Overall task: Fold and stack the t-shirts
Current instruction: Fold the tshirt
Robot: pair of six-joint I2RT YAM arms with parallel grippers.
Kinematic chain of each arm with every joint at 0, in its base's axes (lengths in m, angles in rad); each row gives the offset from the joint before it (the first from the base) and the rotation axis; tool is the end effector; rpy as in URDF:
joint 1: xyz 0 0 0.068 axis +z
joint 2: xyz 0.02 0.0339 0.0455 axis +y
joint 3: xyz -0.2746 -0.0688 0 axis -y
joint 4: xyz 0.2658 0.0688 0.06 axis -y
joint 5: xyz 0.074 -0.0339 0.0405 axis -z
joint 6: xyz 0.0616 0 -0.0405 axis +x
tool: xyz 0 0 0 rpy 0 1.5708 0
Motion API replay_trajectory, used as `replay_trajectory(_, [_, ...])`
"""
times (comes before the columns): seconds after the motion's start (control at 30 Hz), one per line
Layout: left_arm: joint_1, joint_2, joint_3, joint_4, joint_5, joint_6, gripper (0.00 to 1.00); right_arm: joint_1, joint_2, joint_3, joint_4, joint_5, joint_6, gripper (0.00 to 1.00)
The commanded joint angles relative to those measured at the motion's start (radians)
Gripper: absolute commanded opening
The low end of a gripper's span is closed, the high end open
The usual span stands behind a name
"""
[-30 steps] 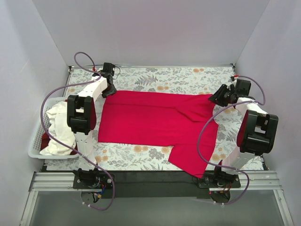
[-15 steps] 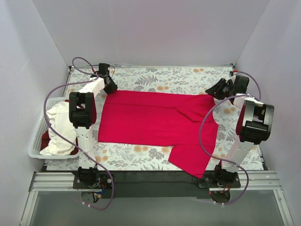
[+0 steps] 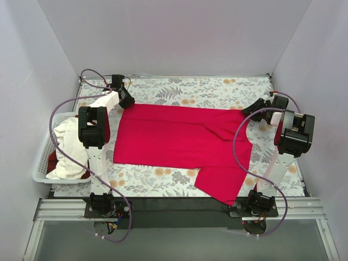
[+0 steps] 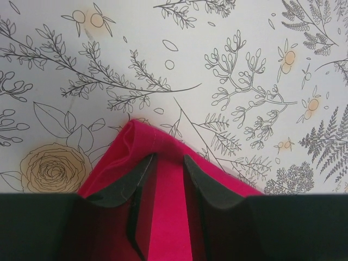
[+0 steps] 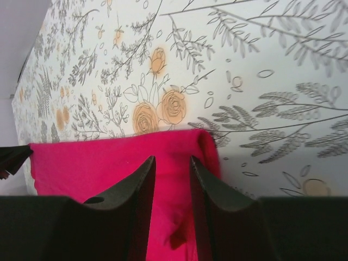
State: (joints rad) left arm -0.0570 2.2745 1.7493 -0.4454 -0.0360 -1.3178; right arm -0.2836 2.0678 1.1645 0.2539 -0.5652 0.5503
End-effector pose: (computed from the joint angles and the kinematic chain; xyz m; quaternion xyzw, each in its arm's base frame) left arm 0.5336 -0.0282 0.1296 -0.5673 0.7684 -0.1743 0.2394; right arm 0.4537 -0.0979 0.1071 0.2350 0.8367 0.3043 0.3899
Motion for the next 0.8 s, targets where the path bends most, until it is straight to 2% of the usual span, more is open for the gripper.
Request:
replay_trajectory(0.0, [0.022, 0.020, -0.036, -0.082, -0.051, 0.008, 0.25, -0.046, -0.012, -0.020, 0.056, 0.031, -0.024, 0.39])
replay_trajectory(0.13, [0.023, -0.001, -0.039, -0.096, -0.051, 0.009, 0.26, -0.048, -0.052, -0.028, 0.044, 0.010, -0.050, 0.39])
replay_trajectory(0.27, [0.023, -0.053, -0.034, -0.095, -0.021, 0.009, 0.35, -0.042, -0.144, -0.049, 0.015, -0.007, -0.070, 0.40])
replay_trajectory(0.3, [0.023, -0.062, -0.028, -0.095, -0.009, 0.011, 0.41, -0.032, -0.164, -0.052, 0.002, -0.002, -0.081, 0.41])
replay_trajectory(0.4, [0.017, -0.105, -0.008, -0.098, 0.019, 0.020, 0.48, 0.007, -0.257, -0.058, -0.090, 0.039, -0.153, 0.43])
replay_trajectory(0.63, [-0.047, -0.254, 0.013, -0.124, 0.030, 0.046, 0.54, 0.207, -0.484, -0.126, -0.327, 0.327, -0.351, 0.43])
replay_trajectory(0.77, [-0.096, -0.386, -0.101, -0.133, -0.016, 0.074, 0.54, 0.374, -0.607, -0.207, -0.395, 0.482, -0.426, 0.44])
